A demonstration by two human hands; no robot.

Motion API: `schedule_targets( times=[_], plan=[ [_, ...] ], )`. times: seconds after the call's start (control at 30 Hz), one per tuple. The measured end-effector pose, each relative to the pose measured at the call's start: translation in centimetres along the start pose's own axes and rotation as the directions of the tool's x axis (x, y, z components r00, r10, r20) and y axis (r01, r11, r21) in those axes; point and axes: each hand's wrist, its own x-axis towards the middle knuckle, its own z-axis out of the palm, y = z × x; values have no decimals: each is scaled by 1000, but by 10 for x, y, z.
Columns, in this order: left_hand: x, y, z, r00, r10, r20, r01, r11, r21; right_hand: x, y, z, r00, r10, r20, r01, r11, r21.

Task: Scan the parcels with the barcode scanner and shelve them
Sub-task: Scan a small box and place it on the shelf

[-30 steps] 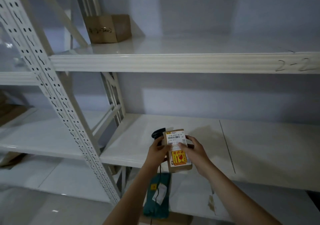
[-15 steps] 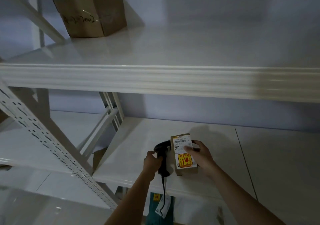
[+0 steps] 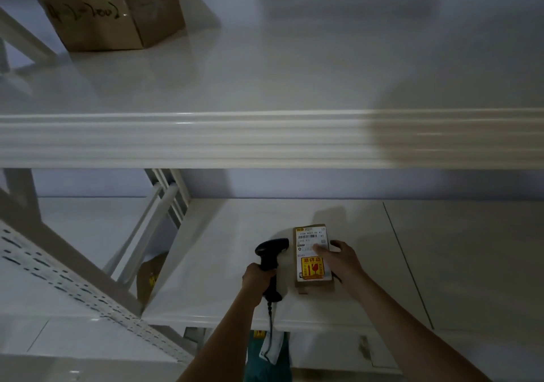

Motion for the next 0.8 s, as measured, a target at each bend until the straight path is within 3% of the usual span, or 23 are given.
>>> schedule_targets(
  times=[0.2,0.33,0.53,0.6,0.7,0.8],
  plan=[
    [-35,1,-34,985,164,52,-139,936,-323,-12,3,13,1000,21,-13,-21,1000,-19],
    [-62,11,-61,956,281,84,-224,883,-412,-23,5,27,999,0,-49,-2,1000,-27],
    [-82,18,-91,894,273,356,41,740,-671,-35,5,41,990,-99,-96,98,995,-9],
    [-89,22,-97,886,263,382,79,727,-682,-42,1,46,986,-123,-109,121,992,-19],
    [-98,29,-102,893,206,400,64,821,-567,-50,-7,53,979,-172,-109,168,985,-42],
    [-101,34,-101,932,174,317,-17,897,-442,-53,-15,57,972,-210,-108,203,976,-75]
  ],
)
